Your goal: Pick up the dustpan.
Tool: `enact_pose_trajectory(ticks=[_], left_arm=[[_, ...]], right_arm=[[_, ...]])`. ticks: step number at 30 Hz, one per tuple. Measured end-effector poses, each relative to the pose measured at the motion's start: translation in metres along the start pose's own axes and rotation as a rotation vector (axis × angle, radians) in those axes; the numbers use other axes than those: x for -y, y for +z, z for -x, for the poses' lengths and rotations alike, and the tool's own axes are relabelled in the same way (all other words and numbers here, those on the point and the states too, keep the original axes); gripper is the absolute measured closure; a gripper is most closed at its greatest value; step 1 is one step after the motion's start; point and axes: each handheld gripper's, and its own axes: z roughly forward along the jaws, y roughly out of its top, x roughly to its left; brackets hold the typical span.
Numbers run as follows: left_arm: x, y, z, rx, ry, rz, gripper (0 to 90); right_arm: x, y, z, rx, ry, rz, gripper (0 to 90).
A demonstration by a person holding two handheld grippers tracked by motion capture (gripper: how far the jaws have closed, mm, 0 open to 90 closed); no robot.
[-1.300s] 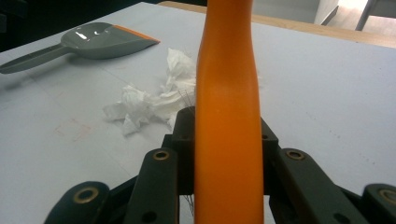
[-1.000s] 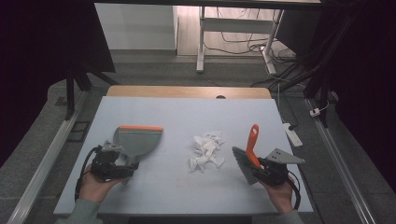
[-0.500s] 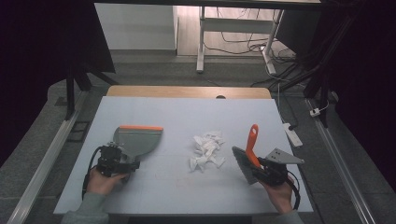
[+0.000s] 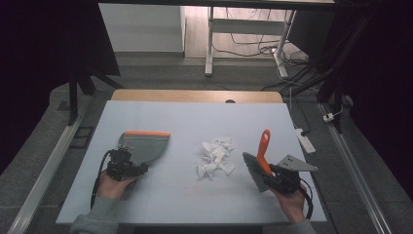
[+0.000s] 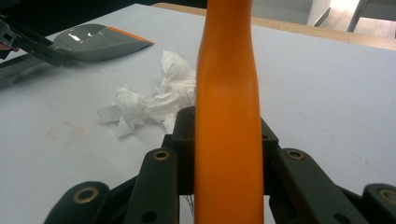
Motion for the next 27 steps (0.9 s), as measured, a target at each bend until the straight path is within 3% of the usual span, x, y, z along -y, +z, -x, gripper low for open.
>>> enact_pose_trajectory(ticks=[4, 7, 9, 27], left_arm=[[0.0, 0.001, -0.002, -0.011, -0.02, 0.004, 40.7], [0.001, 0.0, -0.009, 0.047, -0.06, 0.02, 52.4], [0.001, -0.001, -0.012, 0.05, -0.075, 0.023, 58.8], [0.003, -0.008, -0.02, 0.065, -0.08, 0.063, 61.0]], right_arm=[[0.0, 0.0, 0.0, 0.002, 0.0, -0.002, 70.5], [0.0, 0.0, 0.0, 0.004, 0.001, -0.003, 70.5], [0.0, 0.0, 0.0, 0.004, -0.001, -0.004, 70.5], [0.0, 0.0, 0.0, 0.01, -0.003, 0.001, 70.5]])
